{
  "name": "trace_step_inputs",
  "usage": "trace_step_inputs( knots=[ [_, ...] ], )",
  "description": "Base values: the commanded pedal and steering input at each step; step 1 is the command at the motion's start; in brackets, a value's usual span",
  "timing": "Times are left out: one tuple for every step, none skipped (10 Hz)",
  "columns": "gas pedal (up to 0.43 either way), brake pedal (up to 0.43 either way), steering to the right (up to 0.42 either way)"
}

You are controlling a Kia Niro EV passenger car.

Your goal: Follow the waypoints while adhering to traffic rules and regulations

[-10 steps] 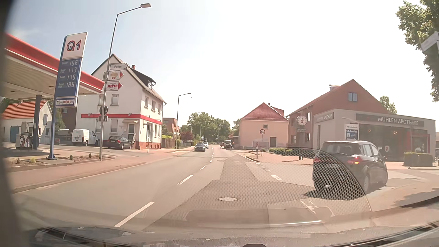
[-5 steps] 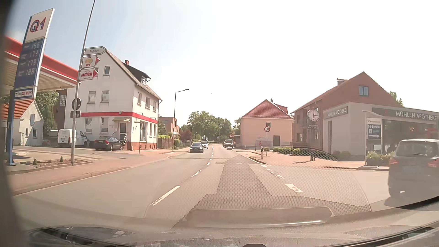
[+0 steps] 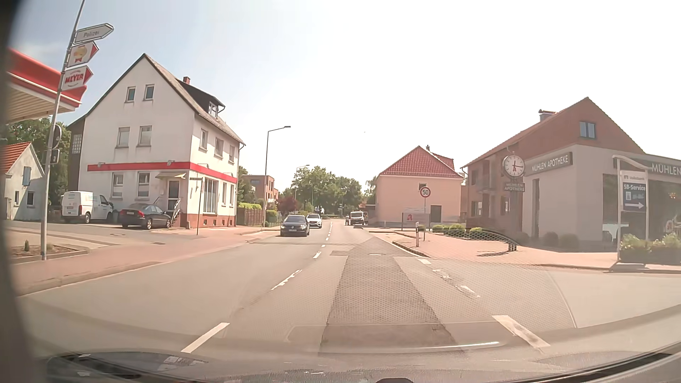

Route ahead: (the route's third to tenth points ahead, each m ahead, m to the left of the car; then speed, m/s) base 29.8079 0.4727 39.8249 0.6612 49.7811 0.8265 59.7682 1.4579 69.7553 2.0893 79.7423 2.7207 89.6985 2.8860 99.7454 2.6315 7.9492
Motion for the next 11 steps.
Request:
trace_step_inputs(
  knots=[
    [0.268, 0.0, -0.006],
    [0.24, 0.0, -0.006],
    [0.228, 0.0, -0.007],
    [0.228, 0.0, -0.008],
    [0.228, 0.0, -0.008],
    [0.228, 0.0, -0.009],
    [0.228, 0.0, -0.01],
    [0.228, 0.0, -0.012],
    [0.228, 0.0, -0.013],
    [0.228, 0.0, -0.012],
    [0.228, 0.0, -0.007]
  ],
)
